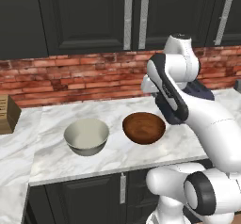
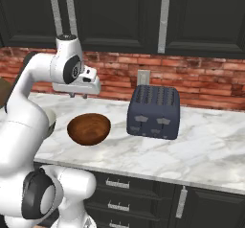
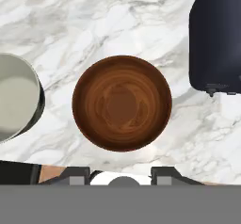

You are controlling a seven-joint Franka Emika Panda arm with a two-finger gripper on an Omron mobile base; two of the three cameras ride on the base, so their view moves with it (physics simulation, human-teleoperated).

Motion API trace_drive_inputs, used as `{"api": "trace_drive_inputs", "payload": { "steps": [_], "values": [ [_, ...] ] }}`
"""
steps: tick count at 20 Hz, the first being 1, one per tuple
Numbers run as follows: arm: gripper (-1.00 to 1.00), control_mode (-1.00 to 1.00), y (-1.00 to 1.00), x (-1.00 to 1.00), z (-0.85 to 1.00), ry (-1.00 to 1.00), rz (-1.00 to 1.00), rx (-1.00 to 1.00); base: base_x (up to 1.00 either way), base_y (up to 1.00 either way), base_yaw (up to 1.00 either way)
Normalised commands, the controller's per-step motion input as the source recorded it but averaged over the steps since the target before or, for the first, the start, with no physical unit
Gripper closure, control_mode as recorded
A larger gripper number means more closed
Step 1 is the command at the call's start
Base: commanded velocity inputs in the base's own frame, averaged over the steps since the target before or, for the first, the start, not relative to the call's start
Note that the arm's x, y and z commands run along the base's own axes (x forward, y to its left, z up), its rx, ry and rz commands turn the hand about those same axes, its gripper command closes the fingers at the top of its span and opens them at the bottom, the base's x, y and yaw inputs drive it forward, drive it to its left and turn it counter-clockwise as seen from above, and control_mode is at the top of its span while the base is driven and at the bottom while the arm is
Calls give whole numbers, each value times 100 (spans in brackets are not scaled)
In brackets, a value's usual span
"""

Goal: Open the cabinet. Pick the bowls from the counter and place them in the cabinet. Then close the cabinet.

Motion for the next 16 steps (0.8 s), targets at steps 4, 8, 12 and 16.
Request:
{"api": "trace_drive_inputs", "payload": {
  "steps": [4,8,12,16],
  "values": [
    [-100,-100,21,-9,6,-19,2,-6,0,0,0],
    [-100,-100,11,-53,31,-54,4,-6,0,0,0],
    [-100,-100,0,-64,39,-63,0,-2,0,0,0],
    [-100,-100,0,-58,34,-54,0,0,0,0,0]
  ]
}}
